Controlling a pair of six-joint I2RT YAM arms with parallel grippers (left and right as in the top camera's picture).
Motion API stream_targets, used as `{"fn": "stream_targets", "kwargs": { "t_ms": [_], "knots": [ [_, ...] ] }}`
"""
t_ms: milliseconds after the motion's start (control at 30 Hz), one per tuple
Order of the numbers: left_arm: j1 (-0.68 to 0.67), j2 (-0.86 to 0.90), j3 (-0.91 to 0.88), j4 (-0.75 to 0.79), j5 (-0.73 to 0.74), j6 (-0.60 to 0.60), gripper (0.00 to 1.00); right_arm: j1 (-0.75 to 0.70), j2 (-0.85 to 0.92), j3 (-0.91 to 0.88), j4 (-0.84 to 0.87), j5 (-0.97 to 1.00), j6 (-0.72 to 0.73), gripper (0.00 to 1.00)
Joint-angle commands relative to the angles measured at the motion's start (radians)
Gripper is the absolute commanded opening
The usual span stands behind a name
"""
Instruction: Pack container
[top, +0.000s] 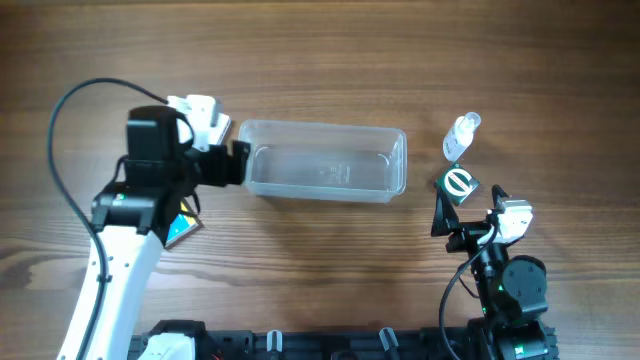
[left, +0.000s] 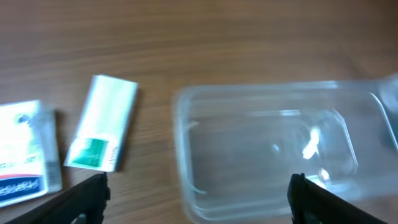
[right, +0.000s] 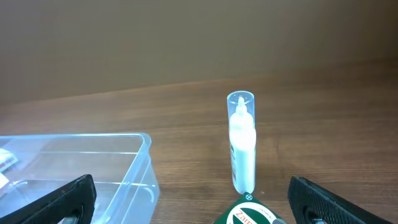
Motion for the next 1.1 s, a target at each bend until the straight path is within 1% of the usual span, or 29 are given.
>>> {"fn": "stream_targets", "kwargs": {
  "t_ms": [0,33,133,267,300,433,533,633,1067],
  "knots": [
    [0.064,0.01,0.007,-0.002,-0.058,-0.062,0.67,-0.004,-0.003,-0.004,0.005,-0.013,-0.011,1.0],
    [0.066,0.019,0.006,-0.009,-0.059,-0.061,0.58,-0.004,-0.003,-0.004,0.005,-0.013,-0.011,1.0],
    [0.066,0.065,0.002,-0.015,-0.059,-0.061,0.18,-0.004,-0.003,-0.004,0.005,-0.013,-0.01,1.0],
    [0.066,0.159,0.001,-0.015,-0.058,-0.062,0.05,-0.004,-0.003,-0.004,0.005,-0.013,-0.011,1.0],
    [0.066,0.184,0.001,-0.015,-0.058,-0.062,0.04,-0.004,-0.003,-0.004,0.005,-0.013,-0.01,1.0],
    [0.066,0.264,0.001,-0.015,-0.04,-0.062,0.04,-0.004,-0.003,-0.004,0.005,-0.013,-0.01,1.0],
    [0.066,0.274,0.001,-0.015,0.047,-0.062,0.04,-0.004,-0.003,-0.004,0.005,-0.013,-0.01,1.0],
    [0.065,0.274,0.001,-0.021,0.09,-0.062,0.04,-0.004,-0.003,-0.004,0.005,-0.013,-0.01,1.0],
    [0.065,0.274,0.001,-0.062,0.1,-0.062,0.04,-0.004,-0.003,-0.004,0.005,-0.013,-0.01,1.0]
  ]
}}
